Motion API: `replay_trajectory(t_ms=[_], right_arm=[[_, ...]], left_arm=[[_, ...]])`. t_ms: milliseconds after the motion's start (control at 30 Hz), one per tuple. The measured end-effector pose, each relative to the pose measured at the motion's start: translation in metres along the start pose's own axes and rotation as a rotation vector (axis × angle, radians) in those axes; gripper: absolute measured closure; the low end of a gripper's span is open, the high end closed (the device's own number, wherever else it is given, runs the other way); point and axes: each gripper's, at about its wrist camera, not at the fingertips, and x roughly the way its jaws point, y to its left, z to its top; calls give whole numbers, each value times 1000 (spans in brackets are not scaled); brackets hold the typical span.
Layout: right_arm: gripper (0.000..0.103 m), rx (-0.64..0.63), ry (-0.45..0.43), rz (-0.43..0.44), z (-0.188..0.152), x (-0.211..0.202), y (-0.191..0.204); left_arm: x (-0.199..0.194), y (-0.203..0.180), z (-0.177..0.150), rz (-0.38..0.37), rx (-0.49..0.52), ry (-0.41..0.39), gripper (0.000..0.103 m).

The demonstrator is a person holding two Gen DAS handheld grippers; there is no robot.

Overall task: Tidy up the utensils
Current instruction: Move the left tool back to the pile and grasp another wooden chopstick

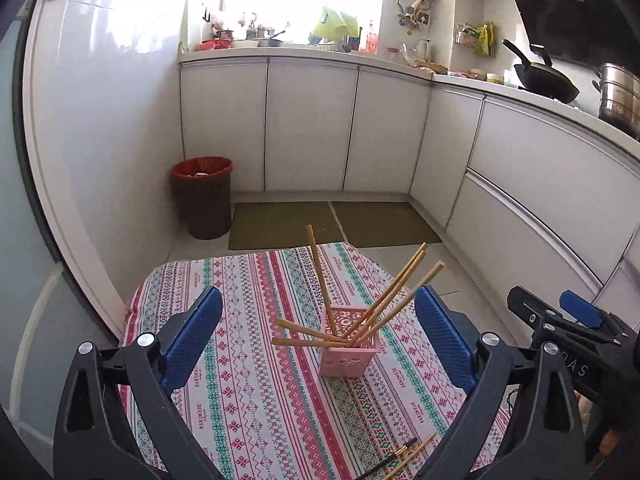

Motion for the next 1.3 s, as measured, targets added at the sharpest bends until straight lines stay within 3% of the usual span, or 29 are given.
replay_trajectory(t_ms=[67,167,233,300,400,567,633,800,967,1300], right_arm=[[10,-14,0,-12,-5,-5,-4],[7,-32,12,-33,-20,-12,-17],[7,-41,51,-53,-34,-9,-33],[7,-37,112,-60,-53,-2,-53],[7,-2,233,-58,-85,15,-90],[7,34,366,-41,-127,37,-136],[7,44,387,-71,-135,41,-146],[7,97,339,-85,-138,35,-166],[7,182,349,-77,-133,38,-182],[7,263,348,-111,-135,37,-207]], left_arm=[[3,-2,-5,2,15,22,7],[19,-10,-22,-8,79,138,7],[37,-19,-41,-30,138,247,7],[63,-32,-66,-75,208,409,7],[101,-50,-108,-85,273,600,7],[147,-78,-151,-99,335,779,8],[154,-87,-156,-121,340,809,11],[159,-113,-158,-229,359,833,36],[161,-145,-165,-311,427,853,58],[177,-189,-187,-370,568,891,74]])
